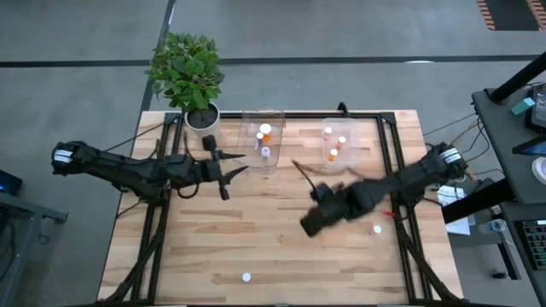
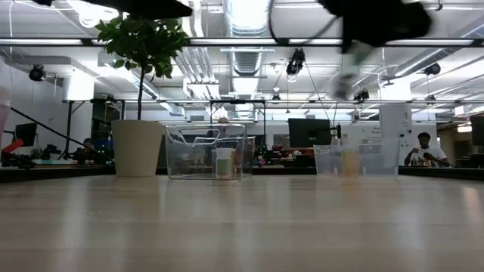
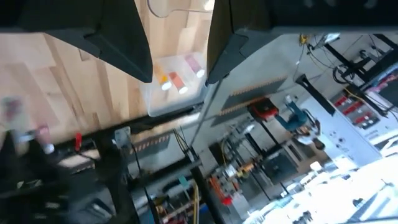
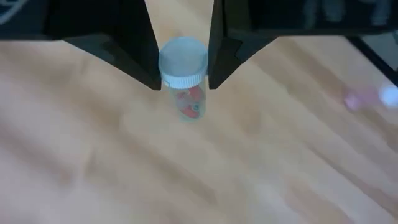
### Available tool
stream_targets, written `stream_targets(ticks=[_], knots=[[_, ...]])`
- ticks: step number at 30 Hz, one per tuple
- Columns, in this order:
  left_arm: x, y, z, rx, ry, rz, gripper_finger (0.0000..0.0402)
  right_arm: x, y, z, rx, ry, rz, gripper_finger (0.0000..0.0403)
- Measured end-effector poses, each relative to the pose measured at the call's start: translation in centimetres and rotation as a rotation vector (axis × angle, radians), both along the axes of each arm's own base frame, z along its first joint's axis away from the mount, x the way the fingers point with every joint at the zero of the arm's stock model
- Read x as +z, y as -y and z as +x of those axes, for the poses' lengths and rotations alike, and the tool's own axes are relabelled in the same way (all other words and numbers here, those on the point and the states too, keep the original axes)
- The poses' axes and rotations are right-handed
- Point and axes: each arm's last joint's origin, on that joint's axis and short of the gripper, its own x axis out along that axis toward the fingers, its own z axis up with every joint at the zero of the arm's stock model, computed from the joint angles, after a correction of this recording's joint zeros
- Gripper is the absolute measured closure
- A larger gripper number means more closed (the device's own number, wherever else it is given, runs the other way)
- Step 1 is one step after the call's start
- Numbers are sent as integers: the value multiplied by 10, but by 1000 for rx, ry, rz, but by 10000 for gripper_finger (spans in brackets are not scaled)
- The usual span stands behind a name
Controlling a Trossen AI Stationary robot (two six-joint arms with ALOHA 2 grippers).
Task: Pick and place medicine bottles into bin by pill shape (circle, oval)
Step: Put the blue capsule pill bottle into the left transparent bin
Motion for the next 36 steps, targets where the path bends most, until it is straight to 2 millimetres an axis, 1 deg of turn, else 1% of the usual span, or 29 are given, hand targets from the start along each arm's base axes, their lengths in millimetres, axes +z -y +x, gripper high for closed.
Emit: stream_targets(ticks=[3, 6, 12, 15, 19, 23, 27, 31, 36], knots=[[0, -1, -9, -1, 40, 13, 265, 21, 33, 17, 69, 78, -93, 294], [0, -2, -15, -1, 63, 16, 265, 40, 65, 38, 159, 150, -183, 294], [0, -3, -23, -1, 83, 26, 265, 74, 126, 75, 312, 238, -356, 295], [-1, -3, -24, -1, 85, 26, 265, 86, 153, 90, 379, 241, -442, 295], [-2, -3, -24, -1, 79, 27, 265, 95, 187, 101, 442, 180, -516, 295], [-3, -3, -23, -1, 73, 28, 265, 91, 220, 110, 465, 120, -556, 295], [-4, -3, -23, -1, 69, 29, 265, 70, 245, 122, 486, 42, -551, 295], [-4, -3, -23, 1, 69, 29, 265, 44, 261, 131, 505, -40, -516, 295], [-4, -3, -23, 3, 66, 29, 265, 21, 271, 140, 512, -87, -491, 295]])
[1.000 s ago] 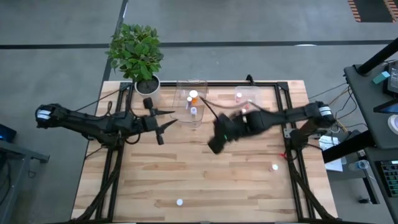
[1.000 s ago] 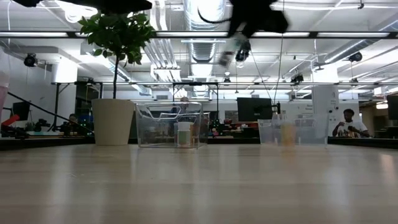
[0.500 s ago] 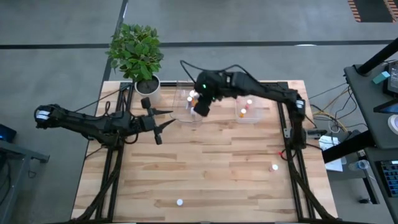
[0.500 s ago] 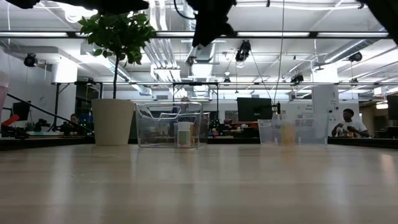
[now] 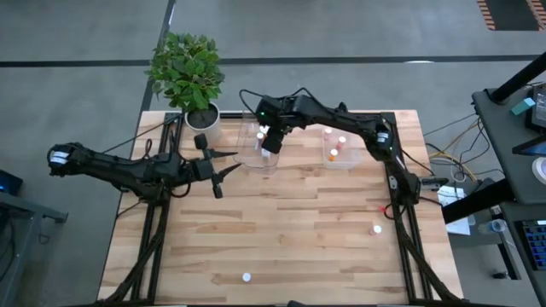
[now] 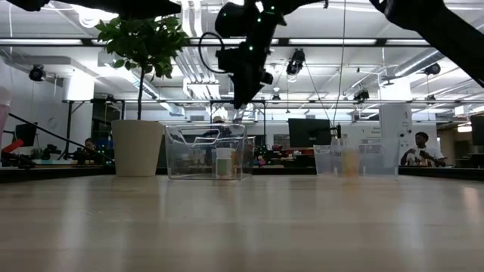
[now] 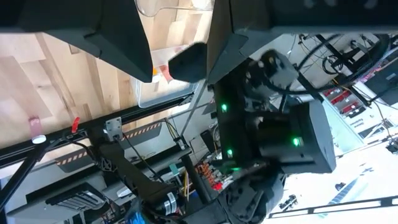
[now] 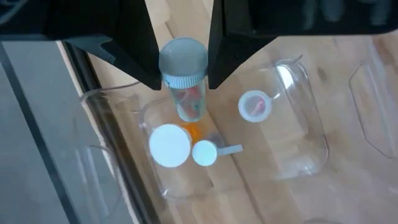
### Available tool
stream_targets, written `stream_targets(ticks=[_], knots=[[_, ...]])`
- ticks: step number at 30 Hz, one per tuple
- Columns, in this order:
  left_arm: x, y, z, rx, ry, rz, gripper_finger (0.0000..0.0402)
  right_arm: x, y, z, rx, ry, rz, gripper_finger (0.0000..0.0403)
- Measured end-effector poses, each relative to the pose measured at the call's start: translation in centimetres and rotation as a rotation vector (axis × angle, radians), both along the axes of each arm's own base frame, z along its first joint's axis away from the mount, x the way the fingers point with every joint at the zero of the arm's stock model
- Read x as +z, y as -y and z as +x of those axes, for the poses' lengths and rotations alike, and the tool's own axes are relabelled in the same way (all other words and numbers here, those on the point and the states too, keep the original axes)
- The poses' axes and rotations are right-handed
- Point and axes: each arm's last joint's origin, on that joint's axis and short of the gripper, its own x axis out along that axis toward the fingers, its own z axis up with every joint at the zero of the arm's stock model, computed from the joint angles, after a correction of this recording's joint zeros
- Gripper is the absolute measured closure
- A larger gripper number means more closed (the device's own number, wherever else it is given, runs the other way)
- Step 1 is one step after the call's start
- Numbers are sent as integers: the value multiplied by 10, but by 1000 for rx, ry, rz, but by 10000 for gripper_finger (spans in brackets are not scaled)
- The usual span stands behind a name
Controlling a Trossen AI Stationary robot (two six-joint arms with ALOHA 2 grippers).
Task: Pick and place medicine bottles into bin by pill shape (circle, oval)
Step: Put the blue capsule pill bottle into the left transparent bin
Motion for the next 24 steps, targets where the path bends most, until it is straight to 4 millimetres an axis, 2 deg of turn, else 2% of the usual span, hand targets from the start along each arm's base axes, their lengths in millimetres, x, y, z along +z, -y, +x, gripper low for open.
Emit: stream_targets(ticks=[10, 24], knots=[[0, 0, 0, 1, 0, 0, 265, -27, 4, 11, 1, -52, 17, 294], [0, 0, 0, 2, 1, 0, 265, -34, 5, 13, -16, -53, 25, 292]])
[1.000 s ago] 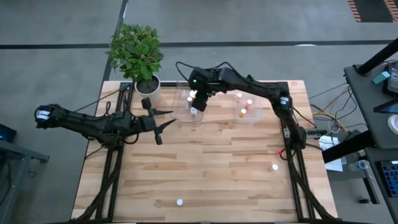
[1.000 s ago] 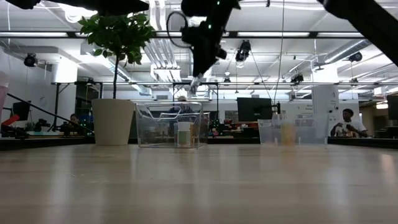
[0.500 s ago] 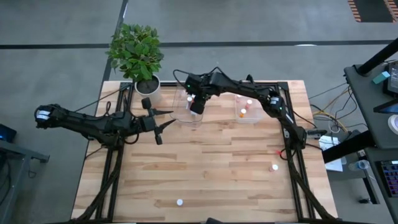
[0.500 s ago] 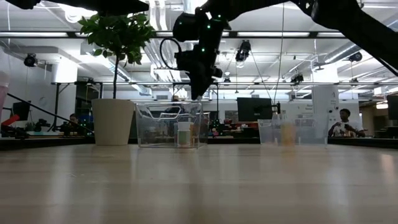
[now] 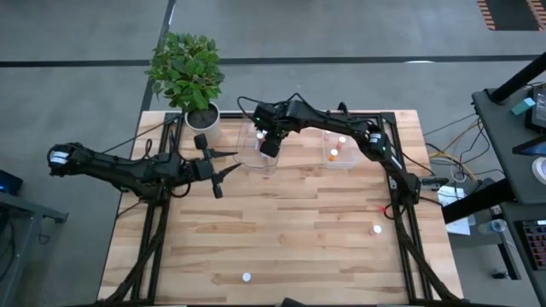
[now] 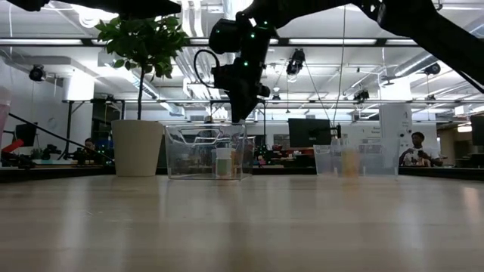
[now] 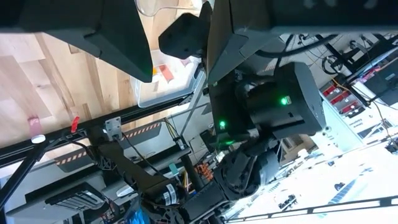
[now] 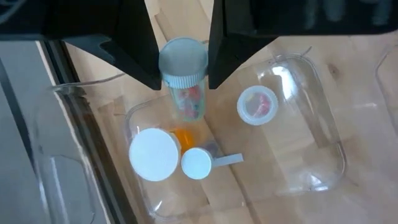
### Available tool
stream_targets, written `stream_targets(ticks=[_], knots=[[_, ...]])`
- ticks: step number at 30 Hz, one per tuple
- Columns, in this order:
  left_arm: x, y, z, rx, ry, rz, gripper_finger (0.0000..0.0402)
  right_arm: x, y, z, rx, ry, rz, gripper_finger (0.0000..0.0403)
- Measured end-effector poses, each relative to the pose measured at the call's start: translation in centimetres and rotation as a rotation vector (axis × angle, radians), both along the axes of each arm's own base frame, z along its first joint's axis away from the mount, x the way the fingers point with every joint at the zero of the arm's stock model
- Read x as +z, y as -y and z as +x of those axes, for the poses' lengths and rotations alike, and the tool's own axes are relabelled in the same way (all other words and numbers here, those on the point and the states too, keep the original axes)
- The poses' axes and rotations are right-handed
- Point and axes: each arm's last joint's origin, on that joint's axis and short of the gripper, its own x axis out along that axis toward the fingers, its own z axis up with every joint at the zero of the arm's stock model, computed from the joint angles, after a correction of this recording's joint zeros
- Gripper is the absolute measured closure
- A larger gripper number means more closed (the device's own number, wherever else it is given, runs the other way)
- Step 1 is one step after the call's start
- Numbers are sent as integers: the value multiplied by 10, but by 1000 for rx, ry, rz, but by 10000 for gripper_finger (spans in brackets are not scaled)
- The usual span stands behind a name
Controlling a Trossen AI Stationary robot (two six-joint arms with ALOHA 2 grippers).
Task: Pick and place medicine bottles into bin by pill shape (circle, oval)
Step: Put the blue capsule pill bottle into the left transparent bin
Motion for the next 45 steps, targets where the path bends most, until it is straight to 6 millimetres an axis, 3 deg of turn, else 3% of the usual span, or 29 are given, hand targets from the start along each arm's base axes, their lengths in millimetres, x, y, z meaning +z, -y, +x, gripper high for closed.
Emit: stream_targets(ticks=[10, 35, 45], knots=[[0, 0, 0, 0, 1, 0, 265, -19, 2, 6, 5, -39, 11, 292], [0, 0, 0, 1, 0, 0, 265, -37, 7, 16, 19, -22, -2, 291], [0, 0, 0, 1, -1, 0, 265, -42, 6, 16, -11, -25, 12, 250]])
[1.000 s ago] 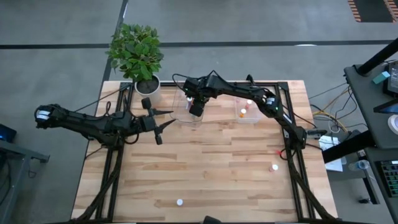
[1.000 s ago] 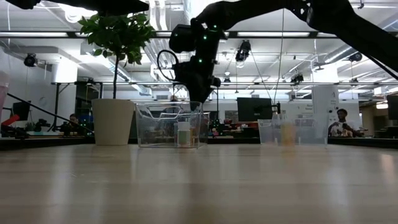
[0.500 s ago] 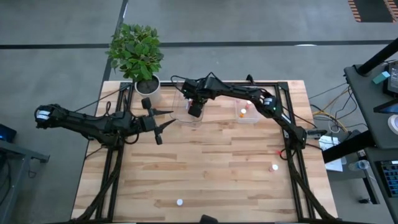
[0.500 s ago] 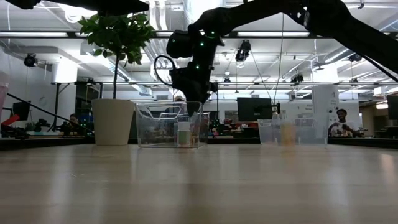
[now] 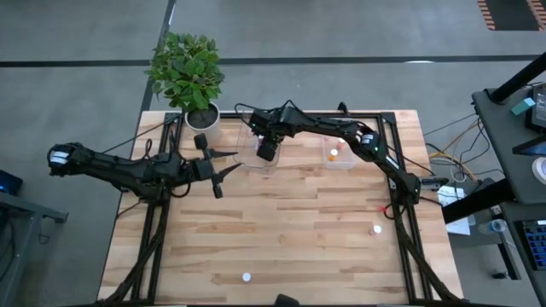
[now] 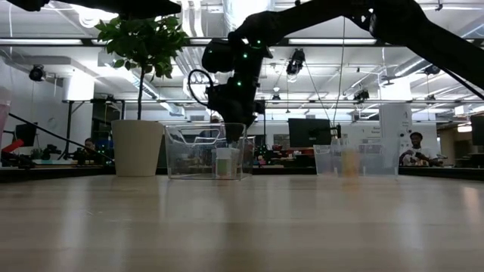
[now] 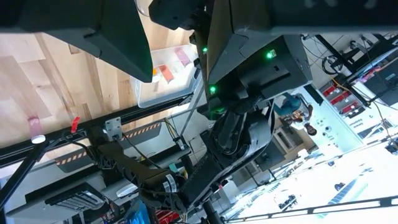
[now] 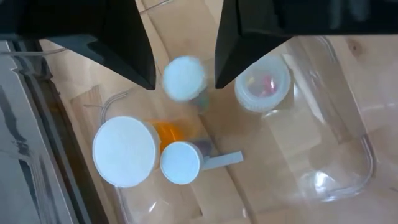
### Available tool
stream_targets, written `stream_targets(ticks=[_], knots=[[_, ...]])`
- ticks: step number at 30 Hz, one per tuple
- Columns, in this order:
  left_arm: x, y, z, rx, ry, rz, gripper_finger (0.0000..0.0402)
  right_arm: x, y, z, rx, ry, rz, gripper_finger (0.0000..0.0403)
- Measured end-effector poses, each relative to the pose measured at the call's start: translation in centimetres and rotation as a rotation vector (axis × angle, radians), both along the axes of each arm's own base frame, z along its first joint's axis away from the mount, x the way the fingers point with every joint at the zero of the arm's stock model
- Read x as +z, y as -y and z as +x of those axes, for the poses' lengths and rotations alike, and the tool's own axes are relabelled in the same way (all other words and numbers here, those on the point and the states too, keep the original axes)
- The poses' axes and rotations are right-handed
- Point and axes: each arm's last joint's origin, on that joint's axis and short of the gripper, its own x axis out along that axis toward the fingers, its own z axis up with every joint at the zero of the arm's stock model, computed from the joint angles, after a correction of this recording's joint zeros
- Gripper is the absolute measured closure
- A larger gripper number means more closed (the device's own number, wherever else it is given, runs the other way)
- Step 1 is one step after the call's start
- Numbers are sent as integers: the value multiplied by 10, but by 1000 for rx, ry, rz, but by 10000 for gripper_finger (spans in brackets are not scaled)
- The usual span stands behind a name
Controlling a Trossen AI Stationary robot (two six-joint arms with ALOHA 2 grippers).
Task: Pick and place medicine bottles into bin by pill shape (circle, oval)
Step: Put the blue capsule pill bottle into the left transparent bin, then put the pink tablet pill bottle into the right transparent bin
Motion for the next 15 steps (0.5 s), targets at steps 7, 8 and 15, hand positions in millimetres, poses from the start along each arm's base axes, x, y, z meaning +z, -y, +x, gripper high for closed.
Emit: stream_targets(ticks=[7, 8, 15], knots=[[0, 0, 0, 0, -2, 0, 265, 10, 0, 1, -25, 34, -2, 220], [0, 0, 0, 0, -2, 0, 265, 13, 0, 1, -28, 38, -1, 218], [0, 0, 0, 0, -2, 0, 265, 56, -13, -9, -35, 79, -44, 222]])
